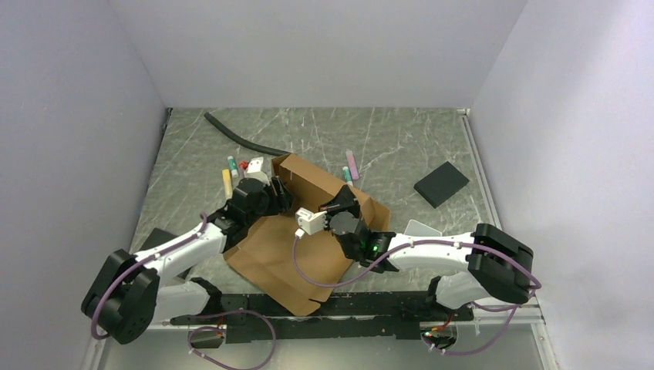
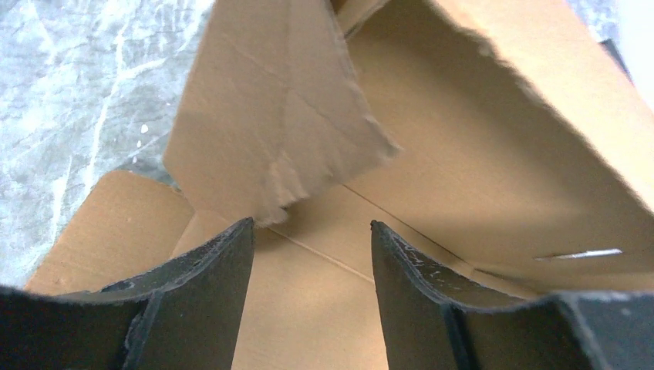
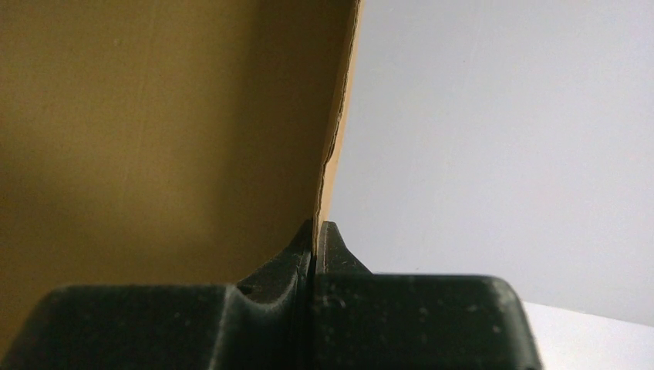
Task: Fold the paper box
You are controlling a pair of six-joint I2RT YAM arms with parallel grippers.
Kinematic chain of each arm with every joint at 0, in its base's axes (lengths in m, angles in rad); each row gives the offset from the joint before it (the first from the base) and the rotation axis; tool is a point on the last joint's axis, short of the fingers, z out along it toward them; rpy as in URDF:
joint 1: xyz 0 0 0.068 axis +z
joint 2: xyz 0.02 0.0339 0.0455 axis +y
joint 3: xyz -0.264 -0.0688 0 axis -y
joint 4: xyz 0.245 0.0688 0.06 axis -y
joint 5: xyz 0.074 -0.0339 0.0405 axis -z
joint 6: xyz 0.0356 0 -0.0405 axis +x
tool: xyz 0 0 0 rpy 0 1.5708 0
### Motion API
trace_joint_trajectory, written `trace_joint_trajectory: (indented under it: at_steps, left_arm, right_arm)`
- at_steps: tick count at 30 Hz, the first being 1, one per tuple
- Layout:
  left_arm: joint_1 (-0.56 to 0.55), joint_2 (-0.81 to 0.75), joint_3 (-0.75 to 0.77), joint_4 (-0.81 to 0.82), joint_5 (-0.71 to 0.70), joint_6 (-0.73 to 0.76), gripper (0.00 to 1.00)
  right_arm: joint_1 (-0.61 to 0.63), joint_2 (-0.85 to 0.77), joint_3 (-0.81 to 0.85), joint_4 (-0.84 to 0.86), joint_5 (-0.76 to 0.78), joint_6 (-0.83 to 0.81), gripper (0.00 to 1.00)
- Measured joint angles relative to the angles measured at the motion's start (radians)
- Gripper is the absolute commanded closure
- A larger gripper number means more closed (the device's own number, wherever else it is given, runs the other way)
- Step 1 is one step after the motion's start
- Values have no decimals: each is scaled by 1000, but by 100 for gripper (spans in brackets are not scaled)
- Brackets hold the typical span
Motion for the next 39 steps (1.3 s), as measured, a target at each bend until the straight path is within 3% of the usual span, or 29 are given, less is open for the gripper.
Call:
trace_joint_trajectory:
  at_steps: [7, 13, 20, 24, 28, 33, 39]
  left_arm:
    - [22, -163, 0, -84, 80, 55, 35]
    - [27, -361, 0, -257, 88, 106, 36]
    - [27, -502, 75, -472, -62, 218, 36]
    - [50, -503, 93, -468, -156, 293, 39]
    - [182, -411, 55, -354, -126, 335, 37]
    - [385, -188, -62, -42, 61, 369, 29]
    - [485, 45, -76, 302, 348, 421, 21]
  right_arm:
    - [0, 0, 0, 4, 0, 0, 100]
    - [0, 2, 0, 10, 0, 0, 100]
    - [0, 2, -2, 14, 0, 0, 100]
    - [0, 2, -2, 14, 0, 0, 100]
    - [0, 2, -3, 14, 0, 0, 100]
    - [0, 12, -3, 24, 8, -1, 100]
    - [0, 15, -3, 30, 13, 0, 100]
